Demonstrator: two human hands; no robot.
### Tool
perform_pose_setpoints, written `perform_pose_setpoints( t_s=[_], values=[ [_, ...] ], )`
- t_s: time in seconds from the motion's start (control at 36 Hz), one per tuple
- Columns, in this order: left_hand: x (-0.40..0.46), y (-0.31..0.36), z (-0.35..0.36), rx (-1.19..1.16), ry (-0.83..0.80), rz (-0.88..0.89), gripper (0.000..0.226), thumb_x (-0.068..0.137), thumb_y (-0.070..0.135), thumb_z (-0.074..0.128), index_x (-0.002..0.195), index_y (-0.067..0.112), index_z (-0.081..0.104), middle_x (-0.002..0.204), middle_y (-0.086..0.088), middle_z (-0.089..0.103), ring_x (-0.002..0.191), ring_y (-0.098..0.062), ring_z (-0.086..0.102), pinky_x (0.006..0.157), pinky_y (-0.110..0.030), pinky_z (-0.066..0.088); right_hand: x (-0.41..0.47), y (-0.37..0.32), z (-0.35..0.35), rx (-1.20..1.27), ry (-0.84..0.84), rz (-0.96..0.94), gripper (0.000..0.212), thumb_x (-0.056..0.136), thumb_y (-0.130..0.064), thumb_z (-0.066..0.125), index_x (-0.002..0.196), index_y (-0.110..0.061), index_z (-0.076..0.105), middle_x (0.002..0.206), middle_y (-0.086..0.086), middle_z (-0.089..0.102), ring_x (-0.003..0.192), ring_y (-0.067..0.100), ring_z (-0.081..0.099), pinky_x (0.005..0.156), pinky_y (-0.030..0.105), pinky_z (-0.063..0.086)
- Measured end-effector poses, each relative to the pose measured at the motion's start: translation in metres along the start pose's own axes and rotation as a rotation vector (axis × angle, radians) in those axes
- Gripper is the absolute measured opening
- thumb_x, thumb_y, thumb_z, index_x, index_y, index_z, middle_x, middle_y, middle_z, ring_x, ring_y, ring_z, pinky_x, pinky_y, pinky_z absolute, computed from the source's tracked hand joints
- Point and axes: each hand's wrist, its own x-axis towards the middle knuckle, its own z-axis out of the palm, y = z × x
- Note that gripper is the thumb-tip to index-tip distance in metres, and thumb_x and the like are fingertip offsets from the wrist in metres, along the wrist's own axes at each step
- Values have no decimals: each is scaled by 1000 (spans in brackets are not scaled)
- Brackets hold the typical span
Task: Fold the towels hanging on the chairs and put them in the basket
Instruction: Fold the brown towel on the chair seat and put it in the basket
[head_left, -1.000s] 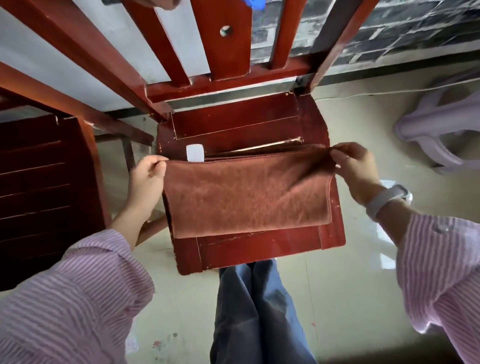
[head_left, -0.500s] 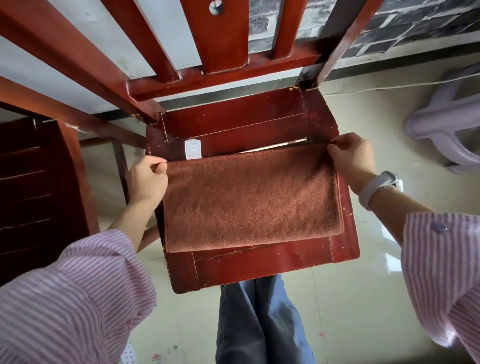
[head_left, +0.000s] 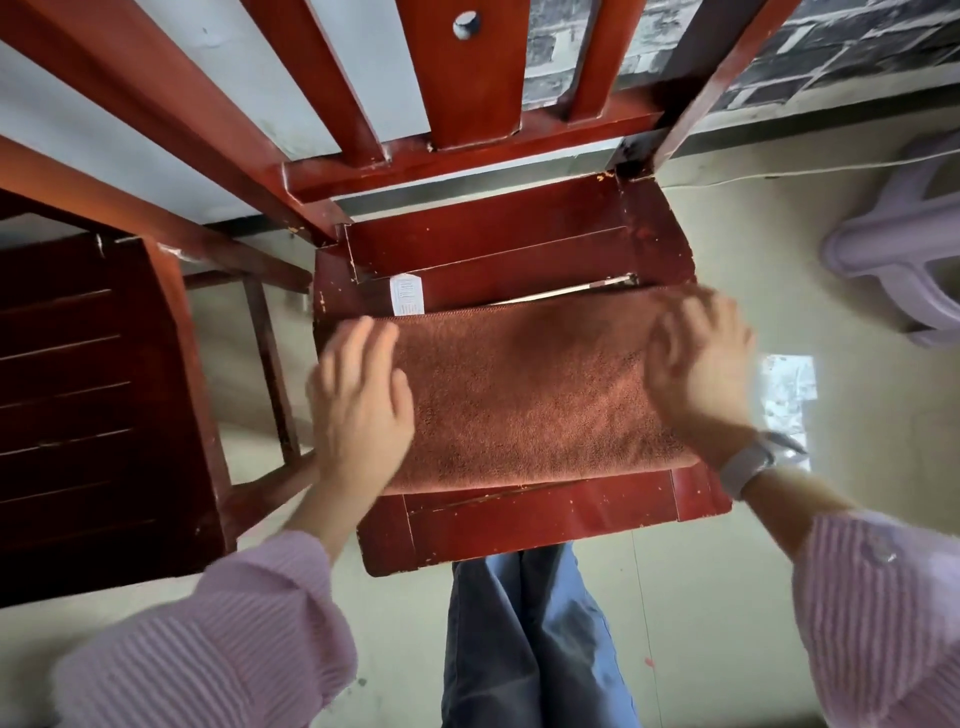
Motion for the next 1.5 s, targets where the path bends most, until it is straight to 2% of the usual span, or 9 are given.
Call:
perform_pose_setpoints(
  t_s=[0.08, 0.22, 0.33, 0.64, 0.92, 1.11, 1.28, 1.39, 1.5],
  values=[
    [-9, 8, 20, 120, -147, 115, 49, 89, 34, 37, 136, 21, 38, 147, -9, 34, 136, -30, 28, 107, -54, 26, -15, -16, 25, -214, -181, -284, 41, 85, -28, 39, 123, -21, 52, 133, 11, 49, 128, 34, 38, 107, 64, 18],
    [-3, 16, 44, 191, -191, 100, 56, 88, 45, 32, 142, 31, 25, 154, -7, 19, 141, -33, 13, 108, -64, 6, -4, -34, 61, -359, -328, -319, 52, 88, -41, 30, 139, -33, 33, 151, 10, 27, 139, 37, 21, 102, 70, 9],
    [-16, 13, 60, 248, -202, 83, 60, 88, 50, 31, 143, 33, 20, 154, -9, 16, 141, -35, 9, 107, -67, 5, -13, -23, 82, -434, -315, -373, 55, 89, -46, 30, 143, -39, 18, 154, 9, 19, 141, 36, 14, 105, 68, 5],
    [-22, 7, 66, 263, -163, 86, 62, 87, 54, 28, 144, 32, 18, 154, -10, 18, 141, -35, 9, 107, -66, 3, -17, -15, 84, -381, -281, -390, 55, 91, -42, 29, 144, -36, 17, 154, 7, 17, 142, 32, 11, 108, 65, 4],
    [-23, 18, 57, 221, -207, 24, 65, 86, 54, 26, 145, 32, 11, 155, -10, 10, 142, -35, 3, 108, -66, 1, -47, 33, 38, -255, -163, -75, 56, 92, -27, 23, 143, -5, 20, 152, 14, 18, 142, 23, 10, 113, 54, 4],
    [-39, 46, 67, 244, -251, 285, 67, 84, 61, 29, 144, 34, 13, 155, -9, 11, 141, -34, 7, 107, -66, 2, -57, 56, 55, -366, -235, -45, 60, 90, -34, 23, 144, -7, 15, 152, 13, 20, 140, 23, 9, 111, 57, 18],
    [-41, 51, 76, 284, -286, 240, 66, 84, 61, 26, 143, 36, 10, 155, -8, 13, 141, -34, 6, 107, -66, 2, -55, 57, 43, -120, -173, -52, 55, 91, -30, 25, 142, -10, 28, 151, 11, 24, 140, 22, 17, 114, 48, 11],
    [-40, 52, 75, 290, -299, 245, 65, 85, 61, 24, 142, 35, 9, 155, -8, 14, 141, -34, 7, 107, -66, 4, -52, 58, 36, 83, 76, 221, 38, 89, -23, 40, 119, -1, 53, 121, 20, 51, 112, 33, 47, 97, 42, 37],
    [-41, 52, 74, 302, -307, 240, 65, 85, 61, 23, 143, 34, 10, 154, -8, 15, 141, -34, 7, 107, -65, 3, -42, 53, 35, 144, 78, 460, 21, 88, -14, 53, 103, 0, 59, 102, 21, 57, 100, 38, 51, 89, 44, 39]
  ],
)
